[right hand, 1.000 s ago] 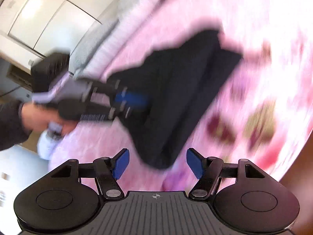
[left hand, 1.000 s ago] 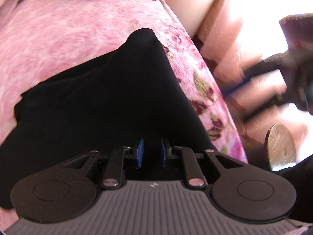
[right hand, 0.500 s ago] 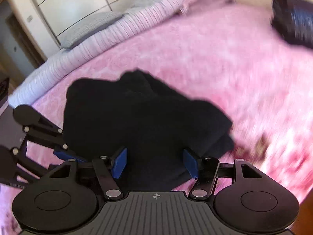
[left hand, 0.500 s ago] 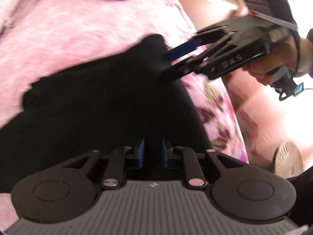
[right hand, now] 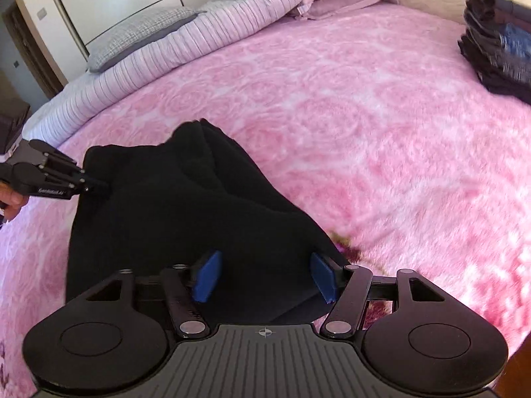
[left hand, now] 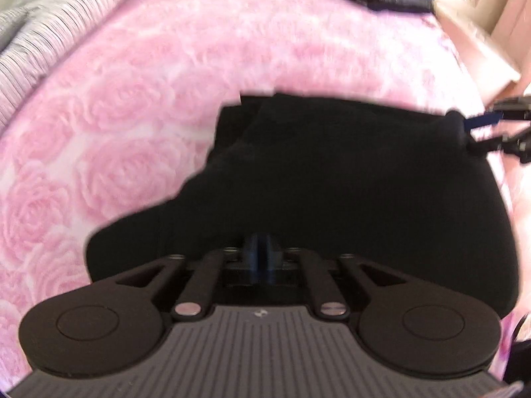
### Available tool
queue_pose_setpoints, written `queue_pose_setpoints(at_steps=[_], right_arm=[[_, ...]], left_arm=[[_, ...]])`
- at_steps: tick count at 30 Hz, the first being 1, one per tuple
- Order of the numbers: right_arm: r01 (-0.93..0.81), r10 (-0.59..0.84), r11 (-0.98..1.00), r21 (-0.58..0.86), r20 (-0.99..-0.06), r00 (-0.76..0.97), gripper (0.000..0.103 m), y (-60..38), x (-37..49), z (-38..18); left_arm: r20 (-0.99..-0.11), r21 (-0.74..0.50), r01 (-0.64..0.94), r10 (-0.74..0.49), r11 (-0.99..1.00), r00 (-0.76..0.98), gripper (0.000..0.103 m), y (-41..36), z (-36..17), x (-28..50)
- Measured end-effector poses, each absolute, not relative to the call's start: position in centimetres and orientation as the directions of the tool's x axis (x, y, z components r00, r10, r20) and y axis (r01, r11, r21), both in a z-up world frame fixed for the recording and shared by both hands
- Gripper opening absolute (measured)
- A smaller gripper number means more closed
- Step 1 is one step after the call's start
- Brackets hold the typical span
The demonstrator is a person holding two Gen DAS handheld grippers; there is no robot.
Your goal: Fold clothes
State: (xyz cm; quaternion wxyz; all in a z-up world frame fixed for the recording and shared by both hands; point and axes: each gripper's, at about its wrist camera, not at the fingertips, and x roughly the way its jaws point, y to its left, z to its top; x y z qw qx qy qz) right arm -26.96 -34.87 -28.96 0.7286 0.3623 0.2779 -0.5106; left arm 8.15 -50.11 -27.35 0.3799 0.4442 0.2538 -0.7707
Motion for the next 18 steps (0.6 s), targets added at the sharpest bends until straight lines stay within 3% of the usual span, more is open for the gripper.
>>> queue_pose_setpoints(at_steps=[6,11,18], right_arm=[[0.934,-0.525,0.283,0.221,-0.779,0.343,0.062,-35.0,-24.6,-27.1],[0.937,-0.499,0.277,0.214,-0.801,0.33,0.062,-36.1,-23.6,-28.4],[0.927,-0.541,0.356,0.119,-0.783,0.309,0.062,-36.7,-20.5,-25.4]], left_arm=[[-0.876,-0.017,0.89,-0.423,-0.456,-0.234,0.016,-51.9,-26.6,11.0],[-0.889,0.046,0.849,-0.41,-0.527,-0.206,0.016,-53.7,-30.8,8.9],[-0.892,0.056,0.791,-0.386,-0.609,-0.234,0.016,-53.9,-30.9,8.9]])
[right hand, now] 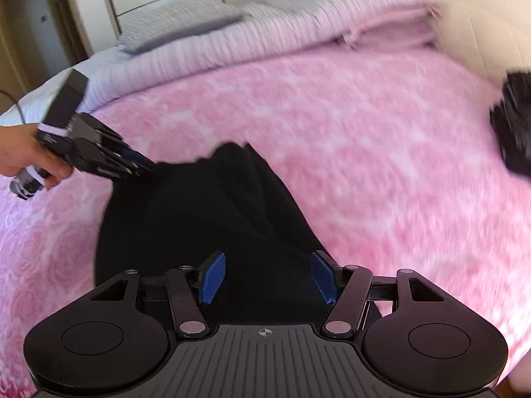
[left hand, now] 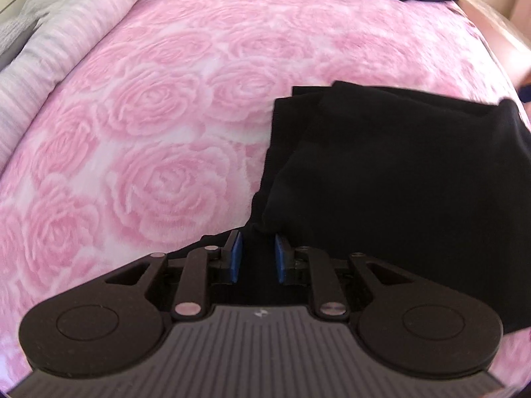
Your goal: Fold clothes
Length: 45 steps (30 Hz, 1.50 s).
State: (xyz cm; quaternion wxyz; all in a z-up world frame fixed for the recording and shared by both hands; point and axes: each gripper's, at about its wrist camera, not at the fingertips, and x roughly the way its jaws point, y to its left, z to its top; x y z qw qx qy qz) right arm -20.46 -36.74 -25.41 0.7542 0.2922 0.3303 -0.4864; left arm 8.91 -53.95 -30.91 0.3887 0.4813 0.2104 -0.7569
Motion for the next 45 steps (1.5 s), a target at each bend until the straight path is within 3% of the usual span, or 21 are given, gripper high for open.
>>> queue_pose_setpoints(at_steps=[5,13,21,26,30,34,38,42,45], right_arm=[[0.94,-0.407,0.319,0.118,-0.879,0.249,0.062,-37.7,-19.1,-30.2],[0.891,-0.519,0.455,0.004,-0.811,0.269,0.062,-41.2,-13.4,-27.1],[0.881,-0.475,0.472,-0.03,-0.851,0.226,0.057,-48.0,-11.2,-34.3],[0.926,-0.527,0.378,-0.022,-0.827,0.195,0.057,-45.2,-13.9,-30.6],[0.969,-0.557,0.229,-0.093,-0.829,0.052,0.057,-39.6,-17.5,-27.5],[0.985,-0.475,0.123,-0.12,-0.879,-0.048,0.057,-37.6,-21.2,-30.0],[0.993,-0.474,0.101,-0.06,-0.881,-0.005,0.061,-38.2,-23.3,-30.1],[0.992,-0.557,0.101,-0.08,-0.83,-0.01,0.06,-36.8,-22.4,-26.1],[0.982,-0.551,0.157,-0.102,-0.834,0.002,0.06,-36.8,-20.9,-26.6]], left_arm=[[-0.883,0.05,0.776,-0.391,-0.629,-0.261,0.016,-53.9,-31.1,9.1],[-0.826,0.029,0.809,-0.469,-0.588,-0.312,0.016,-52.5,-27.1,11.0],[-0.86,0.035,0.77,-0.412,-0.637,-0.302,0.018,-54.0,-31.1,9.9],[-0.861,0.058,0.755,-0.415,-0.653,-0.293,0.02,-54.3,-29.5,9.8],[-0.86,0.042,0.761,-0.411,-0.647,-0.302,0.02,-52.3,-27.6,10.4],[-0.877,0.079,0.688,-0.378,-0.721,-0.296,0.021,-51.5,-30.3,8.5],[-0.889,0.094,0.675,-0.367,-0.732,-0.274,0.023,-52.4,-30.2,7.2],[-0.878,0.081,0.706,-0.385,-0.704,-0.284,0.023,-51.6,-27.9,8.0],[-0.891,0.088,0.69,-0.366,-0.719,-0.267,0.023,-51.1,-29.0,7.6]])
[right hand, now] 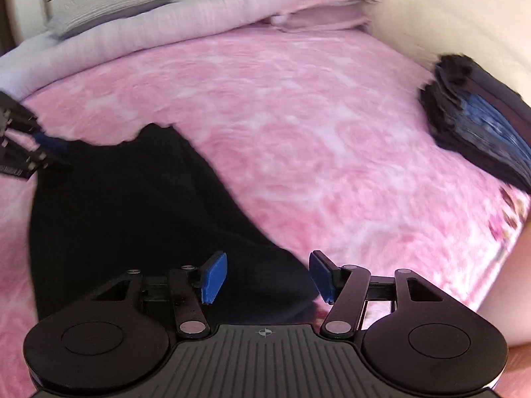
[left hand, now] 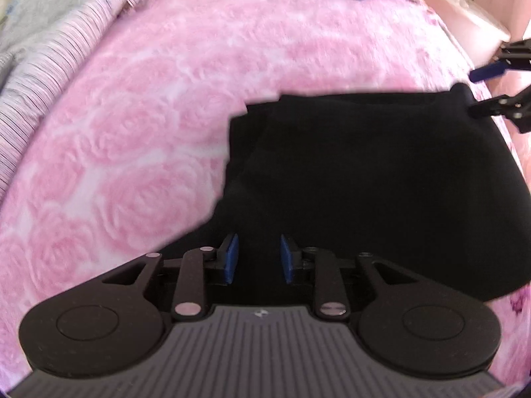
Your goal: Fold clothes
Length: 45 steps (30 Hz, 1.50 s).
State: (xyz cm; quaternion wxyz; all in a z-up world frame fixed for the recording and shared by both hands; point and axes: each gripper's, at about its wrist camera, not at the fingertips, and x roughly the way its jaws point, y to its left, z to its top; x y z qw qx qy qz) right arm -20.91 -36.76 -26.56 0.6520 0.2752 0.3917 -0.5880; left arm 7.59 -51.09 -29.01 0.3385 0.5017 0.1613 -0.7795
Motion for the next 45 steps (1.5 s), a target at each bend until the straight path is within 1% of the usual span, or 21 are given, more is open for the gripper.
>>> queue_pose_setpoints(at_steps=[2,5,8,10,12,14,17,20,21,23,26,32,40,44,45], right_arm=[[0.979,-0.523,0.157,-0.129,-0.852,-0.029,0.06,-37.3,-21.2,-29.1],[0.987,-0.53,0.126,-0.105,-0.848,-0.023,0.062,-37.8,-22.6,-30.6],[0.975,-0.553,0.164,-0.151,-0.832,-0.036,0.061,-36.4,-21.8,-28.7],[0.968,-0.568,0.187,-0.168,-0.823,-0.033,0.061,-34.3,-20.9,-26.9],[0.97,-0.575,0.205,-0.13,-0.818,0.012,0.061,-31.9,-19.5,-25.0],[0.965,-0.557,0.249,-0.082,-0.827,0.073,0.061,-29.9,-17.3,-24.3],[0.939,-0.491,0.342,-0.024,-0.857,0.157,0.061,-27.7,-13.4,-25.3],[0.946,-0.441,0.325,-0.007,-0.886,0.145,0.061,-27.2,-12.1,-28.1],[0.953,-0.434,0.302,0.005,-0.89,0.142,0.061,-27.3,-12.2,-28.1],[0.963,-0.442,0.269,0.01,-0.887,0.132,0.061,-27.2,-12.3,-26.8],[0.965,-0.462,0.263,-0.024,-0.881,0.104,0.061,-26.4,-11.8,-24.9],[0.977,-0.47,0.211,-0.035,-0.88,0.07,0.061,-24.7,-11.0,-22.2],[0.975,-0.481,0.217,-0.054,-0.875,0.059,0.061,-23.2,-9.5,-20.3],[0.976,-0.48,0.213,-0.045,-0.875,0.064,0.062,-22.8,-8.8,-20.1],[0.976,-0.478,0.213,-0.043,-0.876,0.066,0.062,-22.7,-8.6,-20.1]], left_arm=[[-0.89,0.116,0.664,-0.374,-0.739,-0.261,0.023,-51.0,-30.2,7.1],[-0.89,0.121,0.665,-0.378,-0.737,-0.257,0.023,-51.6,-30.3,6.5],[-0.88,0.128,0.674,-0.397,-0.727,-0.261,0.023,-50.8,-28.6,6.6],[-0.875,0.11,0.685,-0.397,-0.72,-0.276,0.024,-49.2,-27.1,6.9],[-0.88,0.083,0.685,-0.375,-0.724,-0.29,0.024,-47.2,-26.3,7.1],[-0.899,0.063,0.67,-0.333,-0.74,-0.283,0.024,-45.6,-27.0,6.8],[-0.909,0.139,0.607,-0.345,-0.782,-0.236,0.024,-44.0,-28.9,5.4],[-0.916,0.159,0.591,-0.342,-0.791,-0.21,0.024,-44.0,-29.2,4.5],[-0.917,0.165,0.589,-0.343,-0.791,-0.203,0.024,-44.0,-29.0,4.4],[-0.918,0.173,0.586,-0.345,-0.792,-0.195,0.024,-43.8,-28.5,4.4],[-0.924,0.171,0.584,-0.336,-0.794,-0.185,0.024,-43.3,-27.6,4.7],[-0.923,0.179,0.565,-0.336,-0.806,-0.187,0.024,-41.4,-25.7,5.5],[-0.913,0.183,0.563,-0.352,-0.806,-0.207,0.024,-39.8,-23.6,6.8],[-0.909,0.193,0.546,-0.358,-0.815,-0.213,0.027,-39.0,-23.3,7.6],[-0.91,0.198,0.533,-0.357,-0.822,-0.213,0.029,-38.7,-23.3,7.9]])
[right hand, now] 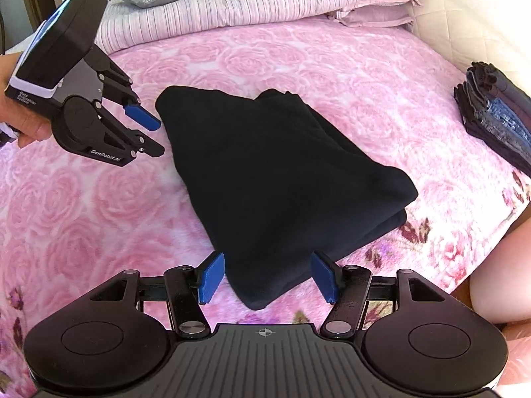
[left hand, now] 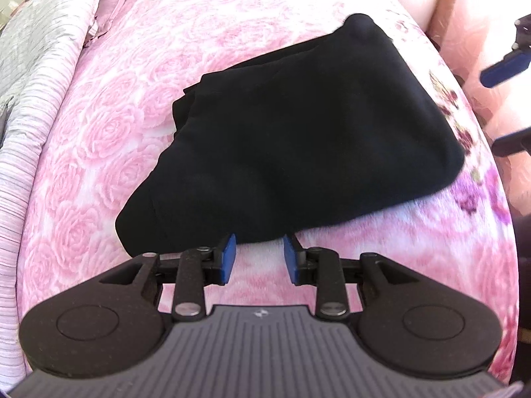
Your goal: Fold clothes
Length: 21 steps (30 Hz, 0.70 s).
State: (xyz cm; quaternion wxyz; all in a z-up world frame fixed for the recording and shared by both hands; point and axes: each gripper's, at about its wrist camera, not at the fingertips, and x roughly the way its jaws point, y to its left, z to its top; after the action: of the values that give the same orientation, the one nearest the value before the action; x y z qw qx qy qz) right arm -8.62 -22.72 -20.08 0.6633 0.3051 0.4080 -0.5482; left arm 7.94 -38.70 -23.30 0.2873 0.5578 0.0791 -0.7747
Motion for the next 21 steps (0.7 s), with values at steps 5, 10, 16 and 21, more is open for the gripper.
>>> queue_pose_setpoints(at_steps=[5,10,16,21], right_arm=[[0.972,-0.457,0.227,-0.062,-0.888,0.05,0.062,-22.2,-7.7,-21.0],[0.977,-0.442,0.205,-0.061,-0.896,0.037,0.062,-21.8,-7.4,-21.7],[0.991,-0.413,0.131,-0.021,-0.91,0.036,0.062,-22.3,-8.8,-22.8],[0.997,-0.435,-0.048,0.061,-0.9,0.034,0.061,-21.9,-14.0,-23.0]], left_arm=[[-0.914,0.24,0.462,-0.359,-0.854,-0.188,0.031,-37.4,-24.2,9.9],[-0.916,0.234,0.457,-0.352,-0.858,-0.193,0.032,-37.1,-24.7,11.3],[-0.896,0.179,0.459,-0.337,-0.87,-0.29,0.032,-36.5,-23.9,8.5],[-0.874,0.044,0.466,-0.261,-0.883,-0.411,0.032,-35.0,-24.0,3.2]])
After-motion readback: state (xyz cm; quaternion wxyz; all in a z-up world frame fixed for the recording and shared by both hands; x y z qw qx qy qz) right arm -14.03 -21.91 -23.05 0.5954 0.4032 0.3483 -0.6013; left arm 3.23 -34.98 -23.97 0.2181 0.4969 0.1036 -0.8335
